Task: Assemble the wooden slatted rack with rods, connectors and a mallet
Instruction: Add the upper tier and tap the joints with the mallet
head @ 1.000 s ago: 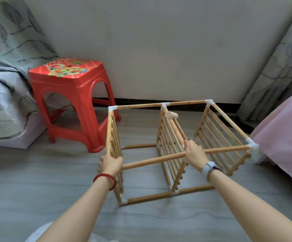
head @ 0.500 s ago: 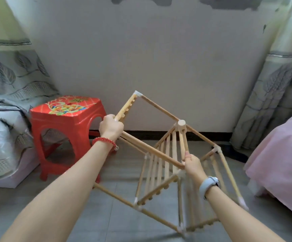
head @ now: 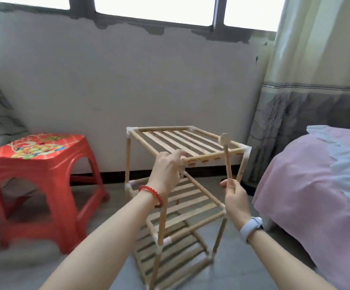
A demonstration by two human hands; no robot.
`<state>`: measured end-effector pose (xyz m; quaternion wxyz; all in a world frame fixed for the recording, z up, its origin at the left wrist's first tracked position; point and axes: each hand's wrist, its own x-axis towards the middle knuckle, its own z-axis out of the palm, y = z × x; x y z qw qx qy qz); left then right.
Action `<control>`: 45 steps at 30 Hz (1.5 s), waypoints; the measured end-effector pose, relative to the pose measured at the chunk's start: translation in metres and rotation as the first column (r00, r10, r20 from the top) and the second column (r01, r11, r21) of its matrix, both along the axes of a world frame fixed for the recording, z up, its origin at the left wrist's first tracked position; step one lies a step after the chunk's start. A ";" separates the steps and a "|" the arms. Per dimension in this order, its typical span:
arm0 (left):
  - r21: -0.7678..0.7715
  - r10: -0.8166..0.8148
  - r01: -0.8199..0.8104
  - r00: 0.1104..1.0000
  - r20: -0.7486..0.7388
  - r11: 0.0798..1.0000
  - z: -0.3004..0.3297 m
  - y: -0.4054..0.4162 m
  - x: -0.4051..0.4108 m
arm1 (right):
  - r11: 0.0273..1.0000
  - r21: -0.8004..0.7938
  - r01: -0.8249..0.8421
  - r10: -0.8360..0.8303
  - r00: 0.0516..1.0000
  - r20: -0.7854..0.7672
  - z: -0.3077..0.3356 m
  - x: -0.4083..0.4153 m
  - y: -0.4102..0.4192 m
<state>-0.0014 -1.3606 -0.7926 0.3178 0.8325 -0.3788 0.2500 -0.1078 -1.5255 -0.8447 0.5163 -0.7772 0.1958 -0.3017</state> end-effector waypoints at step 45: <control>-0.169 -0.066 -0.053 0.775 -0.629 0.984 -0.100 0.035 0.035 | 0.730 -0.629 -0.268 0.135 0.958 -0.252 0.096 0.027 0.061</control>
